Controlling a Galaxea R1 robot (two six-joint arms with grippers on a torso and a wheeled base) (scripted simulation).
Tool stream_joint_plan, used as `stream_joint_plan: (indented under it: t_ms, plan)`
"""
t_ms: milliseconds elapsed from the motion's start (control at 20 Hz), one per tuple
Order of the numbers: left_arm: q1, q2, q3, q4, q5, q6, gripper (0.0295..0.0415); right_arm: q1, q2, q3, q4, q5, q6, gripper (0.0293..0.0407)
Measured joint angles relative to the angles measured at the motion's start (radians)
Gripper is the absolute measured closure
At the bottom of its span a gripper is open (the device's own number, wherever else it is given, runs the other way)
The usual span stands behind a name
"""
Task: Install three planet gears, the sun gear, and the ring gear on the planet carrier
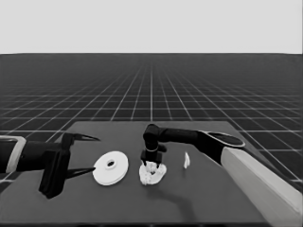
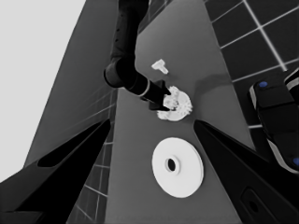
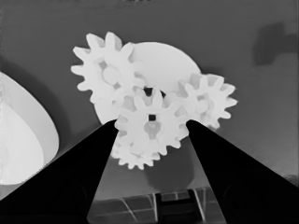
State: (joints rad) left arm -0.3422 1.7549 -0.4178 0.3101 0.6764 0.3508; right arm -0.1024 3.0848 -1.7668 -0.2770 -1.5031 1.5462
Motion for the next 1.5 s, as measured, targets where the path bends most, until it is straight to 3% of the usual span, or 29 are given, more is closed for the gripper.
stream_joint_plan:
  t_ms: [1500]
  plan:
    - [0.0, 0.0, 0.0, 0.0, 0.0, 0.0, 0.0326, -0.006, -0.001, -0.001, 0.0, 0.0, 0.314, 0.039]
